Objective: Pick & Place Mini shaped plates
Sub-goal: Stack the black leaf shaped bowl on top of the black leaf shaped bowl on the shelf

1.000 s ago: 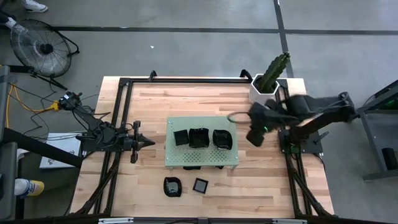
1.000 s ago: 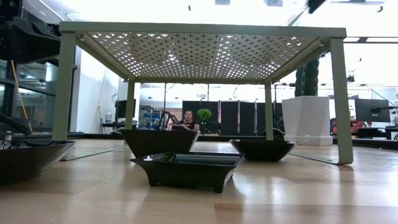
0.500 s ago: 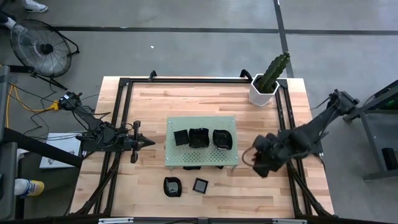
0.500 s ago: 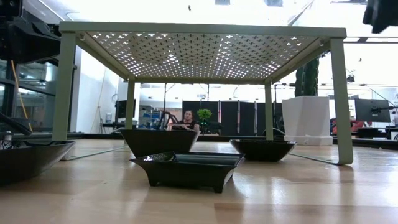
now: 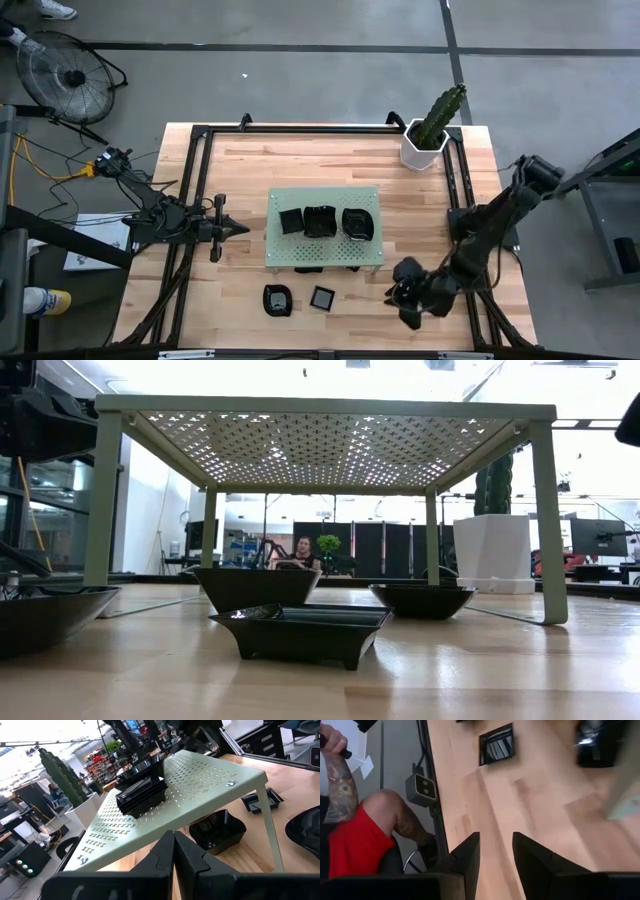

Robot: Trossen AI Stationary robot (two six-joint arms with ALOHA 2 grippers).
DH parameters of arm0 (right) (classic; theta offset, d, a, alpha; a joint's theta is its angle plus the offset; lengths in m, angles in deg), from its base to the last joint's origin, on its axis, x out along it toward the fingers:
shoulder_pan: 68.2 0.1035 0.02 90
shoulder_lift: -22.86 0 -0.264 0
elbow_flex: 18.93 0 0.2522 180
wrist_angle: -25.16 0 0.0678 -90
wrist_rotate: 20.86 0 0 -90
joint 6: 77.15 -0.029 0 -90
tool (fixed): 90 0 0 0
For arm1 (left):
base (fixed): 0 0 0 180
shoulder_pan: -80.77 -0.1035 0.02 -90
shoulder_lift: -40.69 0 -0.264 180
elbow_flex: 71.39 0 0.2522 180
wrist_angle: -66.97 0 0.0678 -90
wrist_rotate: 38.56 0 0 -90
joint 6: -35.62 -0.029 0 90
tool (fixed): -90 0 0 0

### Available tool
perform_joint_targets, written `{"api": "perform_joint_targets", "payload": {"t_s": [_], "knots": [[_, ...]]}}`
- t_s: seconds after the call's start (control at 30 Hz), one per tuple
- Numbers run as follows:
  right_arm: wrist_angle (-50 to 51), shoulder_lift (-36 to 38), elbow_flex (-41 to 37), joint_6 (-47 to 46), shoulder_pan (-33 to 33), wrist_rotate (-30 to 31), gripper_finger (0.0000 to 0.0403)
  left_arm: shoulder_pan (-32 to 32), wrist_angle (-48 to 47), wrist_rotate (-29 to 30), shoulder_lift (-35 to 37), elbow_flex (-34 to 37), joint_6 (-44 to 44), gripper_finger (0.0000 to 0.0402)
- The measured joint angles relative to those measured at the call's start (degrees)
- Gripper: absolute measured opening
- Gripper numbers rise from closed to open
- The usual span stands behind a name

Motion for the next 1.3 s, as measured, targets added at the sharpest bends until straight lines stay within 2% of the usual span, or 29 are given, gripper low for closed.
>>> {"api": "perform_joint_targets", "payload": {"t_s": [0.13, 0.3, 0.47, 0.8, 0.93, 1.1, 1.3], "knots": [[-5.0, -8.1, 2.8, 0.1, 0.6, -0.8, 0.011, 0.0, 0.0, 0.0, 0.0, 0.0, 0.0, 0.0001], [-3.7, -17.7, 10.4, 3.2, 0.6, -2.8, 0.011, 0.0, 0.0, 0.0, 0.0, 0.0, 0.2, 0.0001], [4.1, -25.3, 20.2, 8.9, -0.2, -2.4, 0.011, 0.0, 0.0, 0.0, 0.0, 0.0, 0.4, 0.0001], [22.3, -38.3, 37.3, 21.2, -2.8, 2.9, 0.011, 0.0, 0.0, 0.0, 0.0, 0.0, 0.6, 0.0001], [28.3, -41.5, 40.2, 22.5, -4.9, 3.0, 0.011, 0.0, 0.0, -0.1, 0.0, 0.0, 0.6, 0.0001], [31.5, -42.1, 40.3, 22.7, -7.1, 3.7, 0.011, 0.0, 0.0, -0.3, 0.0, 0.0, 0.6, 0.0001], [32.4, -42.1, 40.3, 24.5, -7.6, 9.7, 0.011, 0.0, 0.0, -0.3, 0.0, 0.0, 0.6, 0.0001]]}}
